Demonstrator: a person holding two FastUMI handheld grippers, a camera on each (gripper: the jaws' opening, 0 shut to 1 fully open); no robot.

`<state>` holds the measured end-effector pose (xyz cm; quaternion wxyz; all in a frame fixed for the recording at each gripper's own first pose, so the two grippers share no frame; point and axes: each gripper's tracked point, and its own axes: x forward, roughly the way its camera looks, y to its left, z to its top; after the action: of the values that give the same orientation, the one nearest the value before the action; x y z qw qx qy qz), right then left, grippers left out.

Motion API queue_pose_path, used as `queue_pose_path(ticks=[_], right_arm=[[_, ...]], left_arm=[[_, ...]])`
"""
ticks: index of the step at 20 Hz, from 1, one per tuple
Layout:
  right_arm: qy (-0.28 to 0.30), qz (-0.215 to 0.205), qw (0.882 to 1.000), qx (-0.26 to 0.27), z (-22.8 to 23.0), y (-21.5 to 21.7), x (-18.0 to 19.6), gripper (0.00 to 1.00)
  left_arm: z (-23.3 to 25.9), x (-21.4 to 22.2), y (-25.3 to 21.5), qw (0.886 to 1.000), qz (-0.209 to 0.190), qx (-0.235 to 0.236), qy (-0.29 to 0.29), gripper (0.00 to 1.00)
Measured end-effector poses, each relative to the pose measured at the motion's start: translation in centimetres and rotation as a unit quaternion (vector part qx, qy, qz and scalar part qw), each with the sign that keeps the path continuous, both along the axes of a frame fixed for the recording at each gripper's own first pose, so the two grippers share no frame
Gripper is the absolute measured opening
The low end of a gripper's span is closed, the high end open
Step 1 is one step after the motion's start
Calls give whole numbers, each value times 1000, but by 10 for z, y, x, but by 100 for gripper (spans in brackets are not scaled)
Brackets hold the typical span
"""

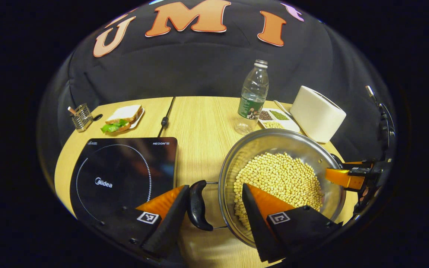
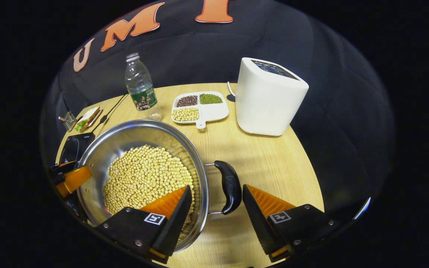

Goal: First push the handle of the pot to place it horizontally, then grasp the pot with both hands and set it on the induction cooktop.

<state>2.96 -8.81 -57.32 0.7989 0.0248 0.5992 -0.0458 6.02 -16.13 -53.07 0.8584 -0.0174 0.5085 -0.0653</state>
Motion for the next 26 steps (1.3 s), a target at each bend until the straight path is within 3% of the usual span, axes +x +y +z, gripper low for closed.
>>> queue_pose_path(ticks=[4,10,12,15,19,21,22,23,26], right_arm=[[10,1,1000,-27,-5,-8,-13,84],[10,-11,999,-29,-6,-14,-15,68],[10,-11,999,-32,-5,-15,-15,72],[8,-6,999,-37,-7,-14,-14,72],[0,-3,999,-38,-6,-13,-14,69],[-14,-11,999,-34,-6,-13,-12,67],[-21,-15,999,-34,-7,-13,-11,62],[-28,-16,999,-38,-5,-13,-12,65],[-33,-25,998,-41,-2,-13,-17,61]], left_arm=[[-11,2,-11,1000,-15,2,-1,89],[-33,-2,-13,1000,6,-13,21,92],[-40,-6,-14,999,11,-22,33,86],[-46,-3,-7,1000,6,11,20,80],[-47,2,-6,1000,1,24,3,81],[-45,4,-6,1000,3,29,-5,77],[-44,5,-7,999,1,33,-10,77],[-45,7,-7,999,1,35,-17,76],[-36,7,-6,998,4,50,-32,76]])
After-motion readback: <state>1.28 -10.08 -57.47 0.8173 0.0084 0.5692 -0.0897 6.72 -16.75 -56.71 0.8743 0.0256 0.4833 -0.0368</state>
